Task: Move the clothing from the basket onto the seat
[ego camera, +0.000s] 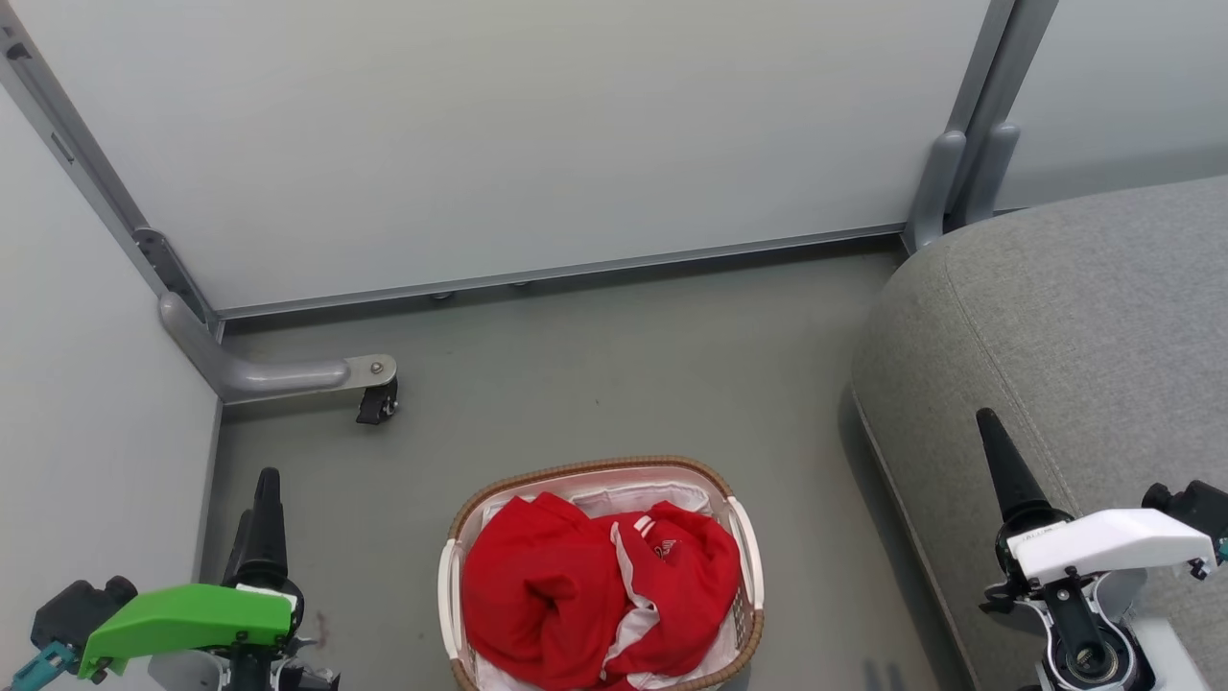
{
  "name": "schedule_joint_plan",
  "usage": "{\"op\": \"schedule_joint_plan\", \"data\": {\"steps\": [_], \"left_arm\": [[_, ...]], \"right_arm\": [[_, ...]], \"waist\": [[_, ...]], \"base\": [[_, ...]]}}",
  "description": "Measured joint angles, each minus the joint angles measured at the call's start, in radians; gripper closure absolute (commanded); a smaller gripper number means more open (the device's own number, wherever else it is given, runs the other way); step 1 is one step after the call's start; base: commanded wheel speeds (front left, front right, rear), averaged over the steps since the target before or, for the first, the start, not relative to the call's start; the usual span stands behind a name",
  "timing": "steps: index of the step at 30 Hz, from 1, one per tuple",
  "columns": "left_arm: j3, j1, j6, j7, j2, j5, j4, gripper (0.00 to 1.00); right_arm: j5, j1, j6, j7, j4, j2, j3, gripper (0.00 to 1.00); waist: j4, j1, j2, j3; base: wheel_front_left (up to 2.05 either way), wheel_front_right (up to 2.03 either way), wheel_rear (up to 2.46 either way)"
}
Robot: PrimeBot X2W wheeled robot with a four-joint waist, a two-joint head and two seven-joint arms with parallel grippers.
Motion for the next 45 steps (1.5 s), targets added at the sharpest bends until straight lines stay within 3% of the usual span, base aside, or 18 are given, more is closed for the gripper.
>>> {"op": "schedule_joint_plan", "data": {"steps": [17, 45], "left_arm": [[-0.038, -0.008, 0.018, -0.063, 0.019, 0.304, -0.005, 0.0], [-0.074, -0.021, 0.023, -0.148, 0.036, 0.638, 0.019, 0.0]], "right_arm": [[-0.293, -0.022, 0.0, -0.064, -0.002, -0.023, 0.044, 0.0], [-0.642, -0.046, 0.0, -0.146, 0.019, -0.048, 0.085, 0.0]], "waist": [[0.004, 0.0, 0.0, 0.002], [0.015, 0.0, 0.0, 0.013]], "base": [[0.0, 0.0, 0.0], [0.0, 0.0, 0.0]]}}
